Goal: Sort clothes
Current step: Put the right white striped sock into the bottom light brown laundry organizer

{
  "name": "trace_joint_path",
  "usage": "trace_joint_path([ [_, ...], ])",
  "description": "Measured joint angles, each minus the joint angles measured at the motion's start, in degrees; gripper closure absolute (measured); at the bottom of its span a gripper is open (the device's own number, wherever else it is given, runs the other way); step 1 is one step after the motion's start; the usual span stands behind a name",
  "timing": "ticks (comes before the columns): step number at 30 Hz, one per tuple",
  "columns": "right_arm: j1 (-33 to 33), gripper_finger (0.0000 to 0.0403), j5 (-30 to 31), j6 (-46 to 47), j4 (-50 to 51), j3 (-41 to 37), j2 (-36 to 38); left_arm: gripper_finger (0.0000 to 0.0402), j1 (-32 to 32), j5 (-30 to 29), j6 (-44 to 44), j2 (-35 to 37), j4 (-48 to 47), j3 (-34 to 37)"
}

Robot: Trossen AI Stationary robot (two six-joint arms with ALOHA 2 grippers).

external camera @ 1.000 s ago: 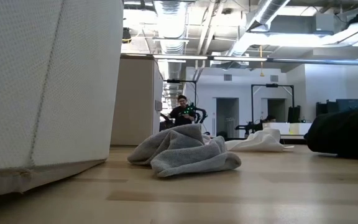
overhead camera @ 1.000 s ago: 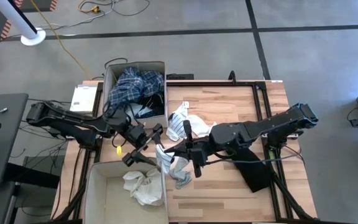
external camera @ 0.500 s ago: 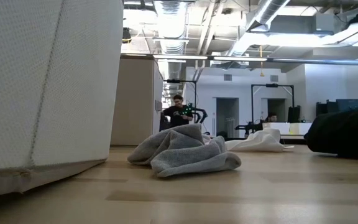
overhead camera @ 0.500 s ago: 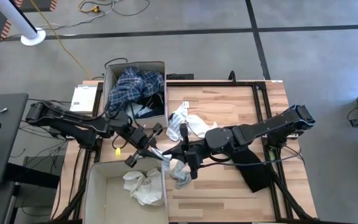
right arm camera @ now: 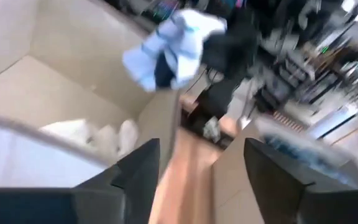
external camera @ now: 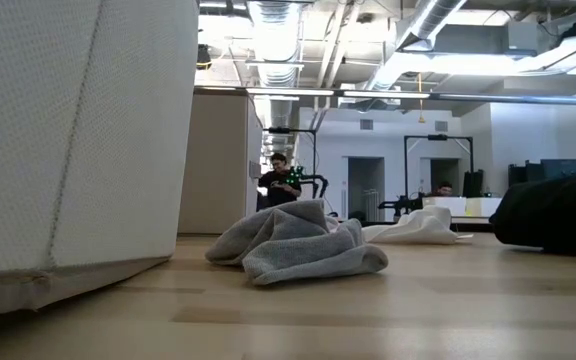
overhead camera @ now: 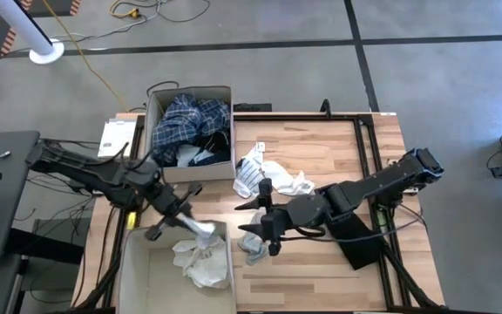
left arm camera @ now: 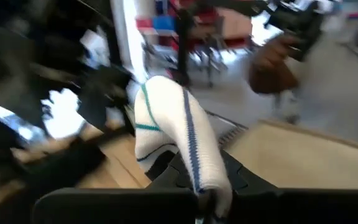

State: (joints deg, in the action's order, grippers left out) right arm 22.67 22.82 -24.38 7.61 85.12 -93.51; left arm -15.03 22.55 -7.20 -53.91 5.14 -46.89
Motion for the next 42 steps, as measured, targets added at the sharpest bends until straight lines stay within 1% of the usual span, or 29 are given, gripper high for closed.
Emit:
trace_joint_path([
  [3,0.5,0.0143,0.1,5.2,4.8,0.0,0.0,0.0399,-3.2,0.0,1.1,1.9,-7.7,0.0],
  [6,0.9,0.0139,0.0,11.2,10.8,0.0,0.0,0.0400,-6.8,-0.3,2.8,2.4,-13.5,0.0],
  [11,0.6,0.0138,-0.6,21.0,19.3,0.0,-0.4,0.0398,-11.8,-5.2,3.6,1.4,-20.3,0.0],
  [14,0.3,0.0138,-3.0,25.7,20.4,-2.1,-0.4,0.0396,-13.5,-8.4,3.6,0.6,-23.4,0.0],
  [17,0.0,0.0138,-3.7,29.5,20.9,-4.6,-0.5,0.0396,-14.9,-10.0,3.6,-0.7,-26.7,-0.6],
  [22,-0.3,0.0138,-5.1,34.0,16.4,-10.2,-0.5,0.0394,-17.9,-10.6,3.6,-3.6,-29.0,-2.9],
  [25,-0.3,0.0138,-5.7,35.1,11.9,-14.0,-0.5,0.0394,-19.8,-11.0,3.4,-6.0,-30.6,-4.5],
  [31,-0.5,0.0138,-5.6,35.7,1.8,-20.2,-0.5,0.0393,-22.9,-15.0,4.1,-12.7,-36.9,-8.3],
  [37,-1.1,0.0138,-5.6,38.0,-1.3,-23.7,-0.5,0.0393,-25.0,-20.8,3.7,-19.3,-45.8,-13.6],
  [42,-1.1,0.0138,-5.8,39.1,-4.5,-25.4,-1.3,0.0392,-27.0,-23.0,0.9,-24.0,-49.5,-17.5],
])
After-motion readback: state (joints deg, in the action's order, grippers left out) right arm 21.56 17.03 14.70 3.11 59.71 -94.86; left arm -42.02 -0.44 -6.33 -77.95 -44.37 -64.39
